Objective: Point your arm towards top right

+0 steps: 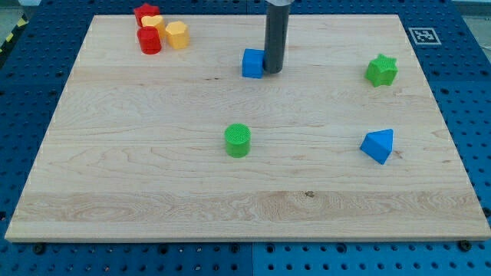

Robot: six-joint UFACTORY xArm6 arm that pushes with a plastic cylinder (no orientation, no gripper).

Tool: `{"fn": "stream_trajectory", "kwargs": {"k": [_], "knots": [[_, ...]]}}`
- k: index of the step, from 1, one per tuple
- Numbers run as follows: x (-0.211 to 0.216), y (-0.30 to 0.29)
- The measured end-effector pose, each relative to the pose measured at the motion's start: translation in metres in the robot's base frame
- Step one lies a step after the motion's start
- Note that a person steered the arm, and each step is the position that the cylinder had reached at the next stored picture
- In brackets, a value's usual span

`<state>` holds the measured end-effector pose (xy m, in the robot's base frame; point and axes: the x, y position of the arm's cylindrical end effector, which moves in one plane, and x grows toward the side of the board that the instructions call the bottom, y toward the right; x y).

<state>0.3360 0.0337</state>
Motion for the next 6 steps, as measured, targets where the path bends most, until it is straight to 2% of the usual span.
{"fn": "stream_trajectory", "kwargs": {"k": [3,5,6], "knots": [[-0.021,-0.012],[-0.066,0.058],[-0.066,0.131]]}}
